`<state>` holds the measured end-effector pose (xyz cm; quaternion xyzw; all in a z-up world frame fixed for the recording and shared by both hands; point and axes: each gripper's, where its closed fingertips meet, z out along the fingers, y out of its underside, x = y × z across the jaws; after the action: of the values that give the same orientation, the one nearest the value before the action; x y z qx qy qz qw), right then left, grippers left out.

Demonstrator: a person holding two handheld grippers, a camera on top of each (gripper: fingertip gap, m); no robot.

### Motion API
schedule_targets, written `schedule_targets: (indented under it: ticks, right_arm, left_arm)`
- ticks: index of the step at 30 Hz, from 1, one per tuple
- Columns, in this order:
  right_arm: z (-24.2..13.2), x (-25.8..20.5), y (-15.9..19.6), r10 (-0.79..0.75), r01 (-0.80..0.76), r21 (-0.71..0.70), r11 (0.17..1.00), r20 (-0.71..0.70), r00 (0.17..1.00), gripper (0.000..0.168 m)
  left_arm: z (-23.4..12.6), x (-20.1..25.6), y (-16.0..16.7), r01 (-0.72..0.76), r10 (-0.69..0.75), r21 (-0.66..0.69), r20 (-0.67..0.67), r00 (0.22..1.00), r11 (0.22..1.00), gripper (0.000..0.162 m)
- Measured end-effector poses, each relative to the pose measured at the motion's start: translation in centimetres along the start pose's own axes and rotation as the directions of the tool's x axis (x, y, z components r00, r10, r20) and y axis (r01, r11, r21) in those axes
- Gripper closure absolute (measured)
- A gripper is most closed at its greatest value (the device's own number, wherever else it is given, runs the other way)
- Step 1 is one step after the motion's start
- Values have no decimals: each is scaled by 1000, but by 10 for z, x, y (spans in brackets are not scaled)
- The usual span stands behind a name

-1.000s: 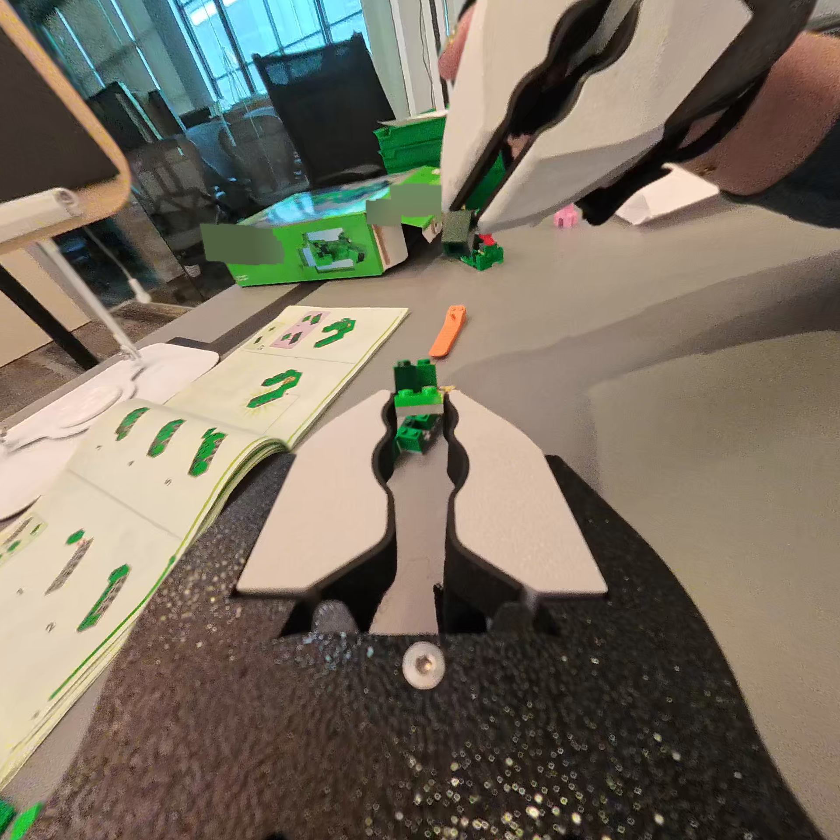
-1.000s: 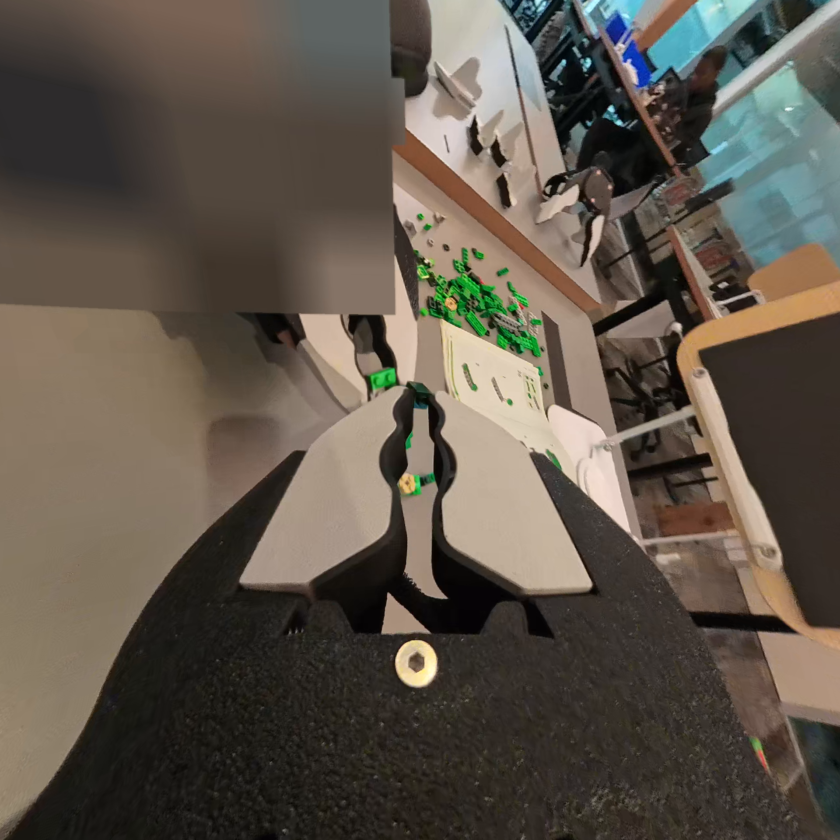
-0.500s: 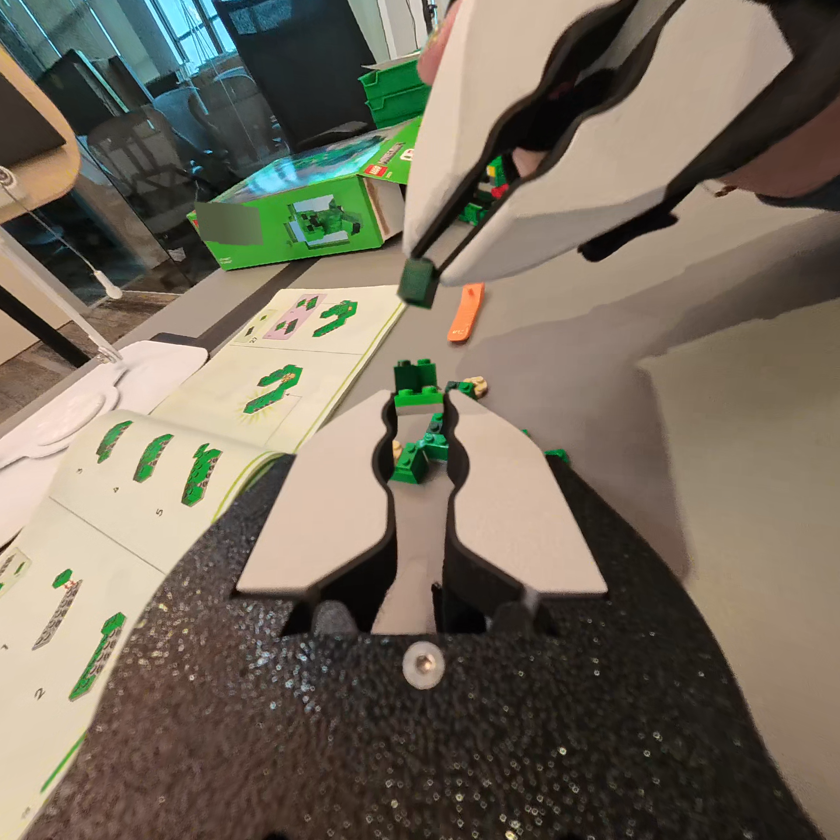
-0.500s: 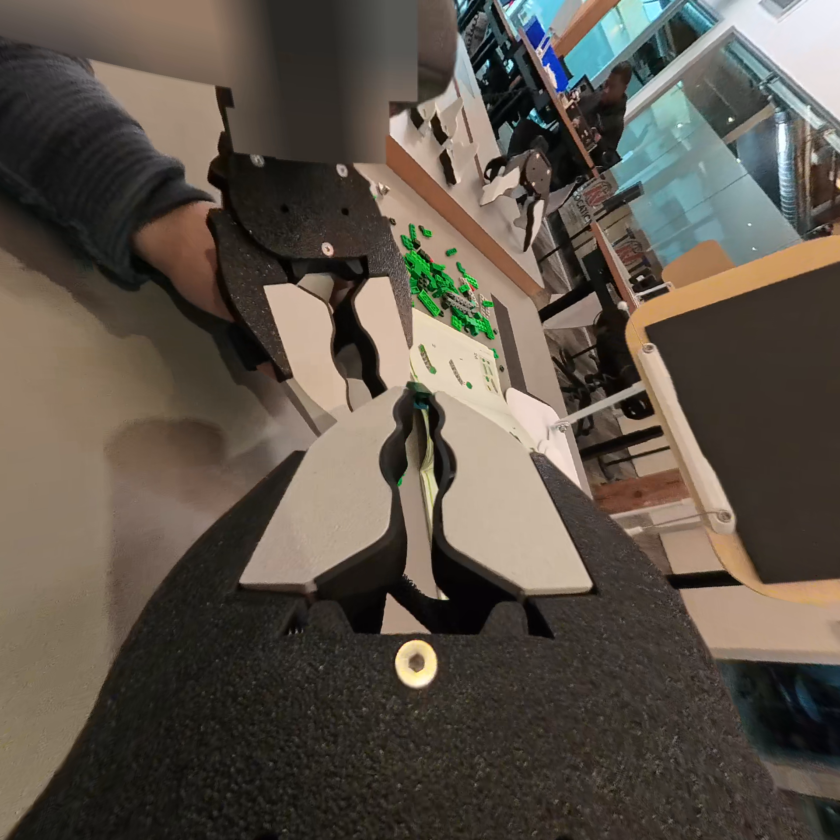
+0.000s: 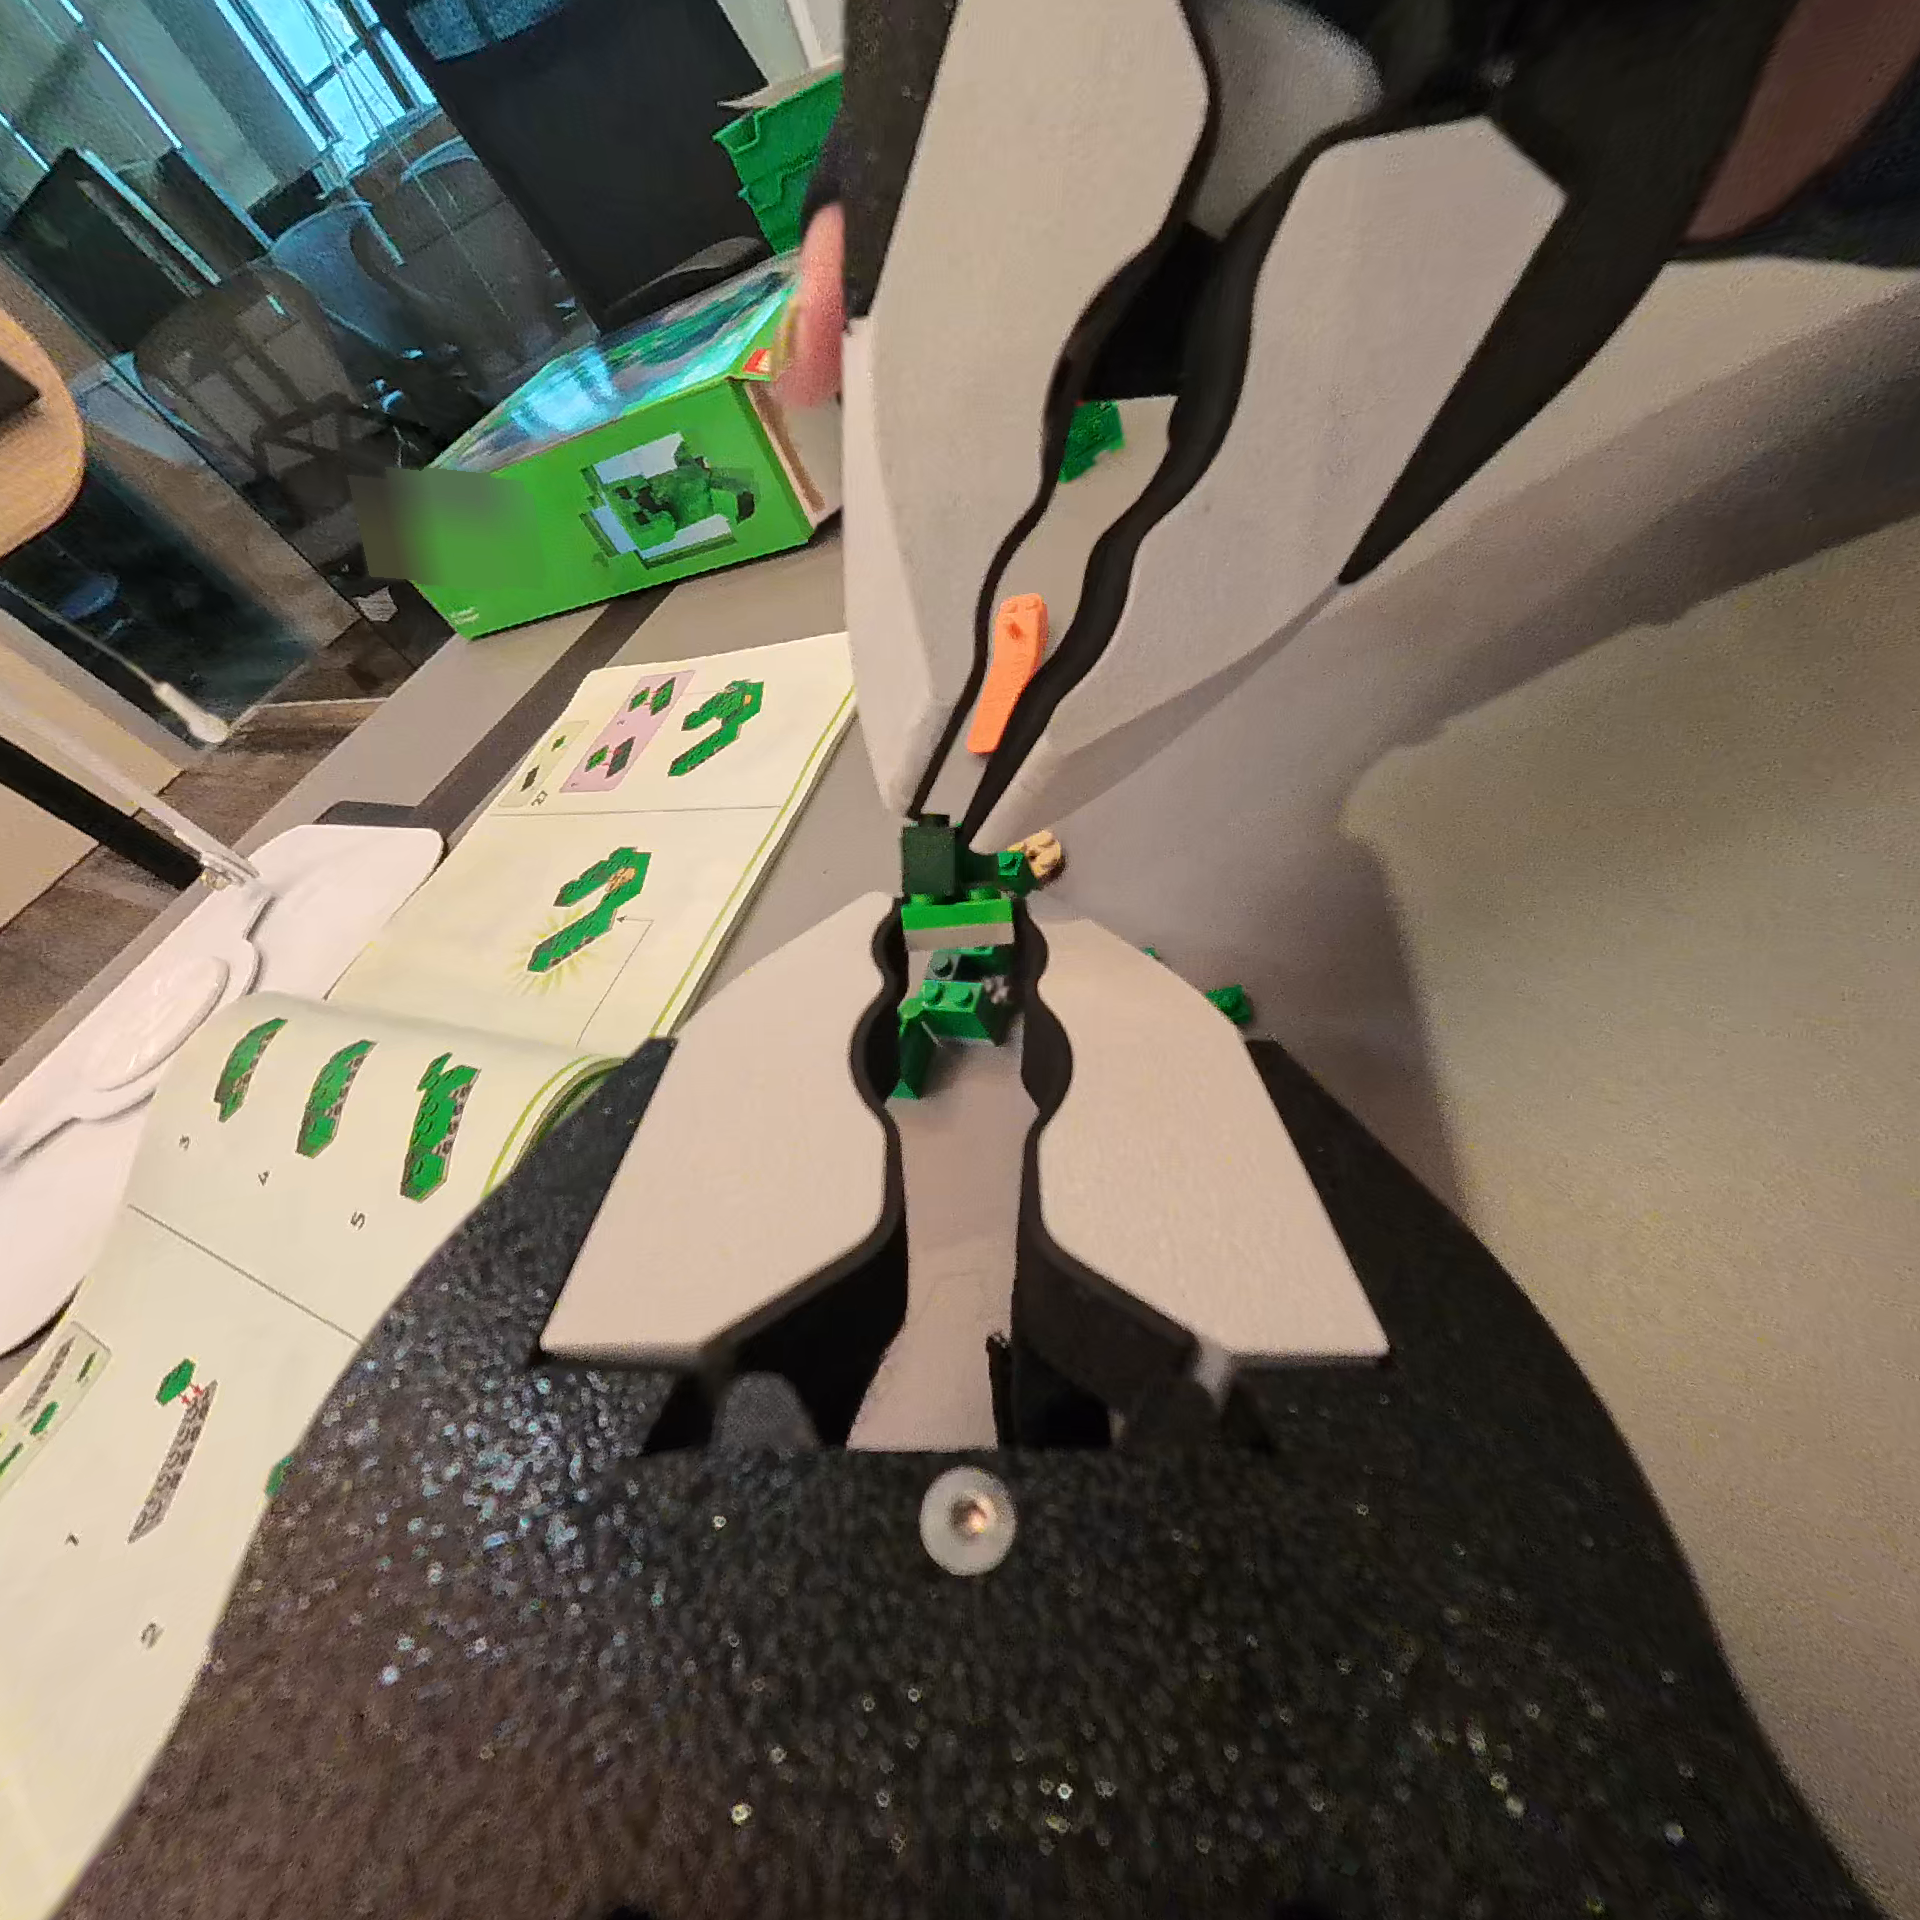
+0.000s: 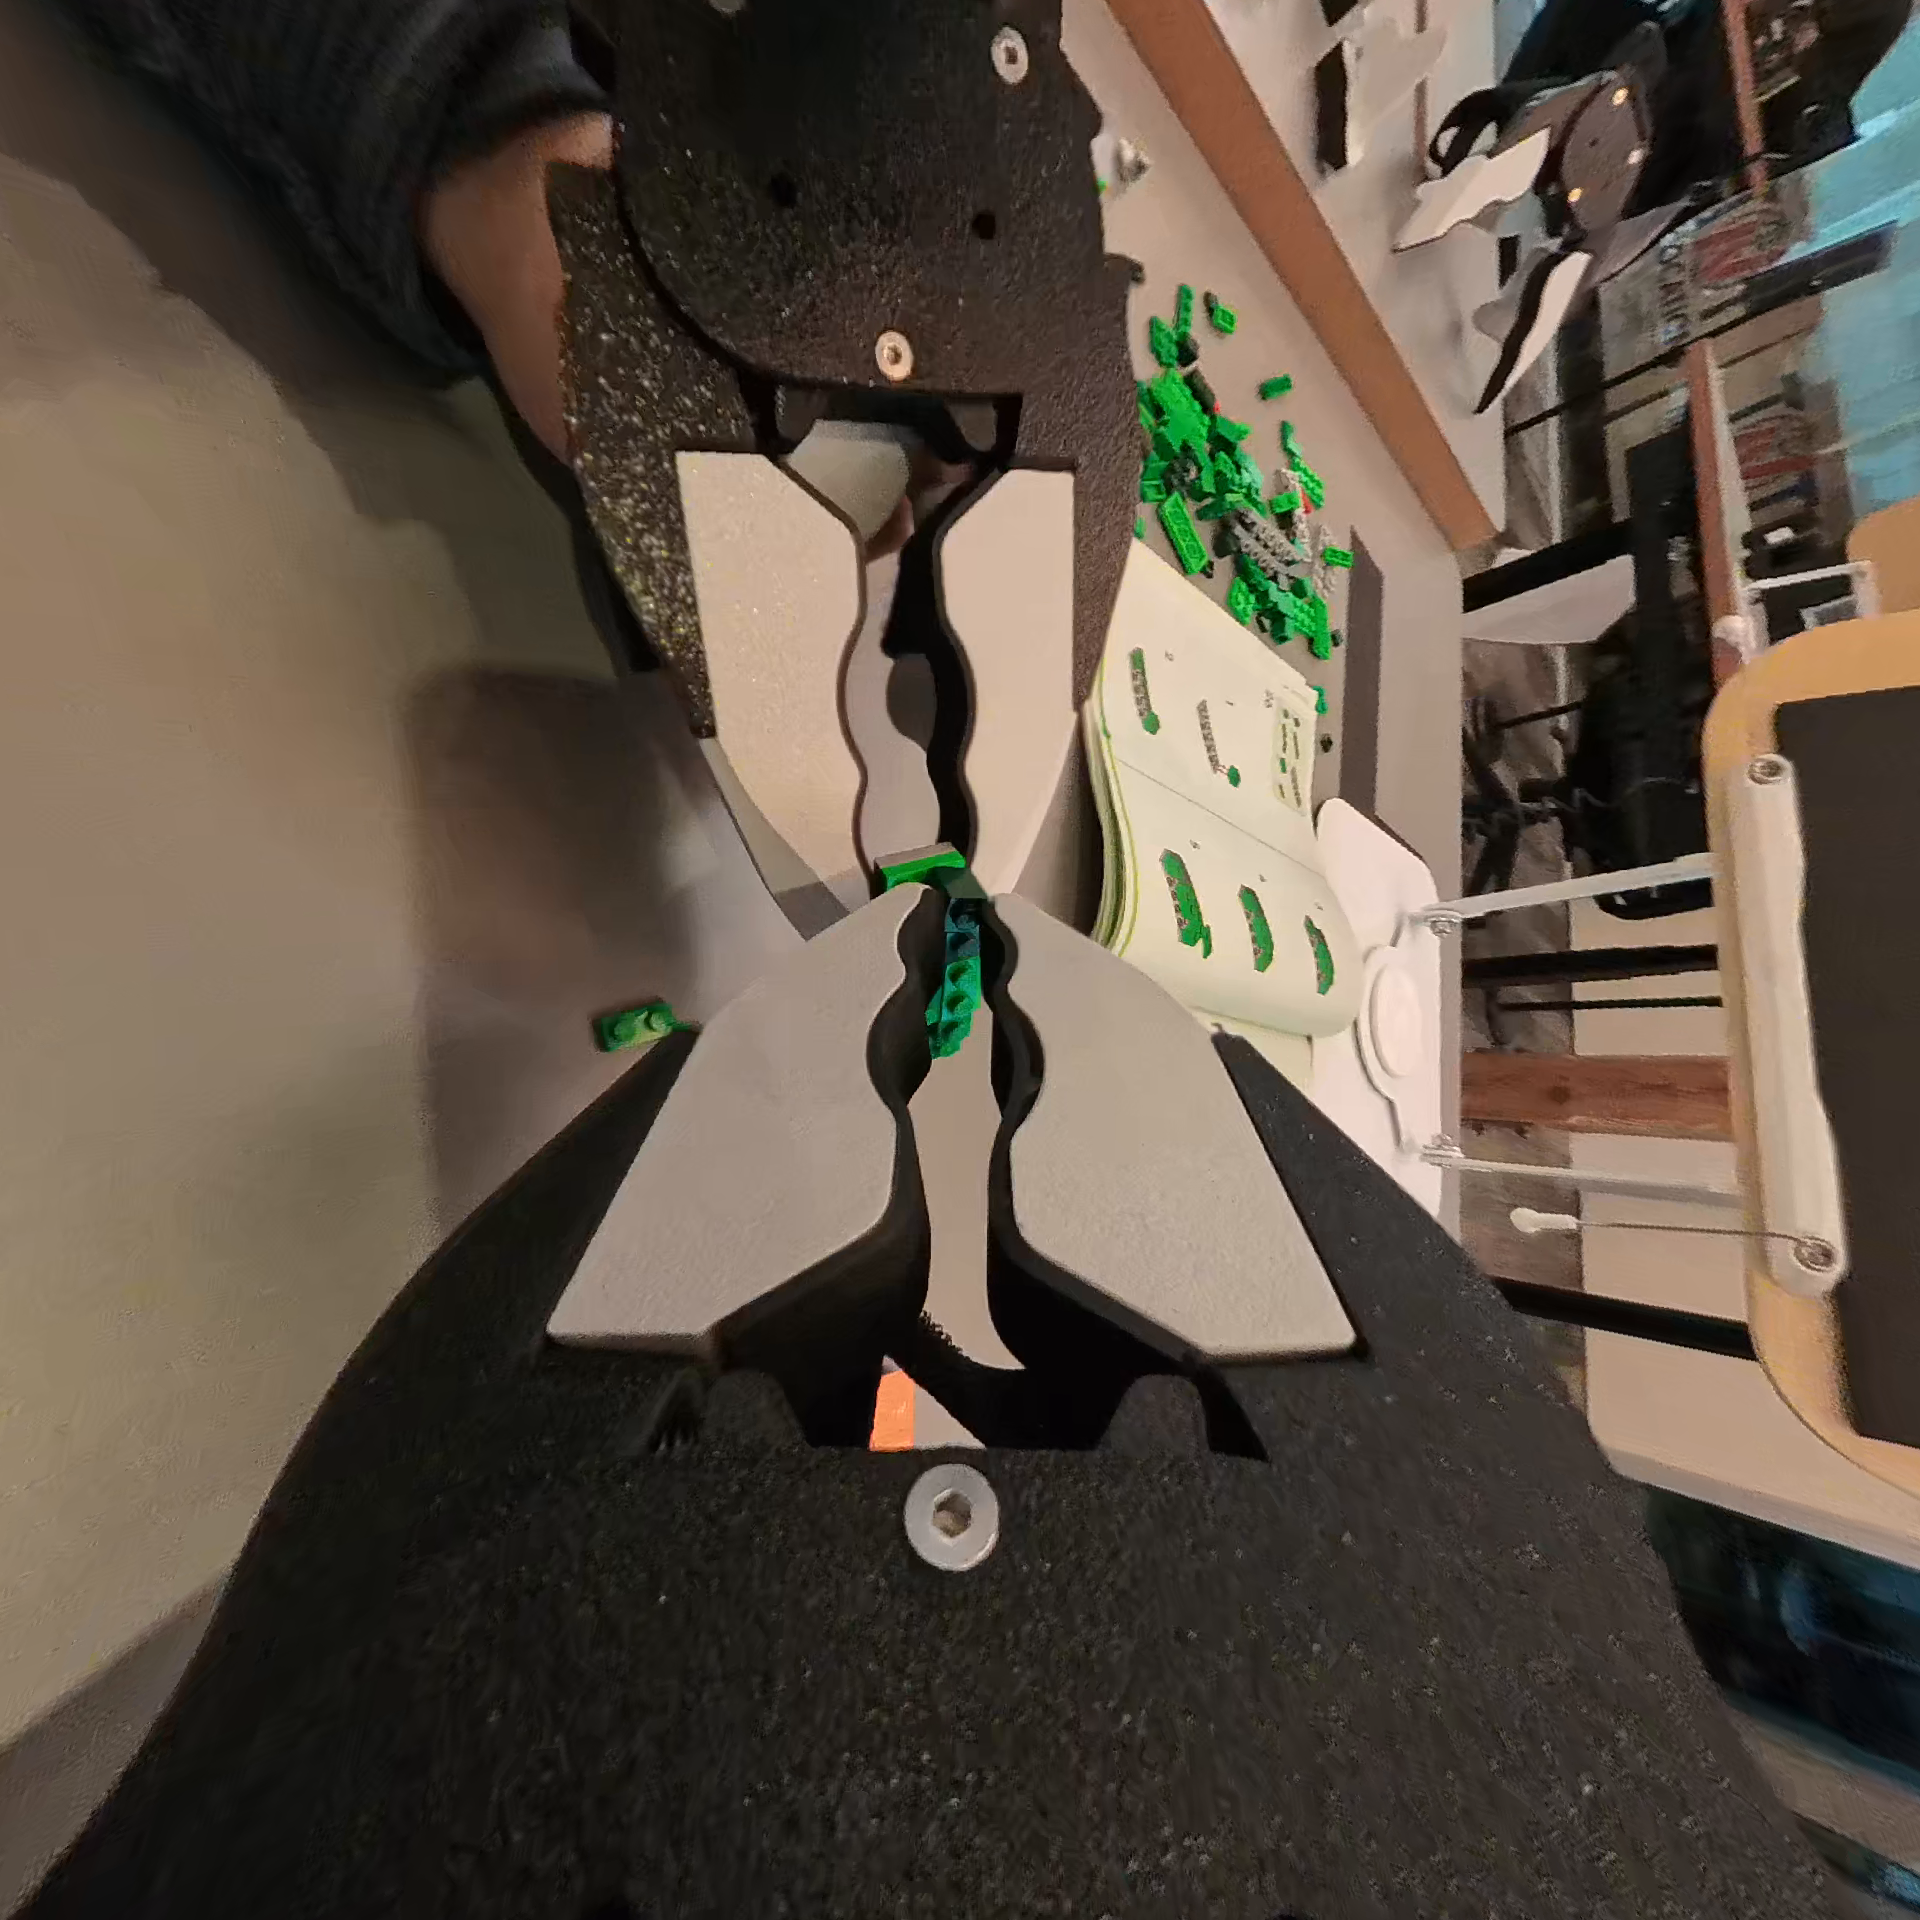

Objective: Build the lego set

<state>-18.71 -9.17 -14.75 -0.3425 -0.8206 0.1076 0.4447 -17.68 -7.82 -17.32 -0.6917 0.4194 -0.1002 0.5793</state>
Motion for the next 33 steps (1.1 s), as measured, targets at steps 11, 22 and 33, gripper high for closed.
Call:
schedule_targets:
  ticks: [11,22,33]
  right_arm:
    - [-3,-2,0,-66,66,-3,998,26,997,162]
    - [-6,-8,0,-140,139,15,990,89,986,154]
    - [-5,-6,3,-175,178,-54,983,64,983,150]
  left_arm:
    - [-1,6,-5,58,-56,34,-55,997,998,144]
    - [-1,16,-9,155,-143,59,-172,975,986,144]
    - [0,12,-8,230,-219,42,-176,960,972,144]
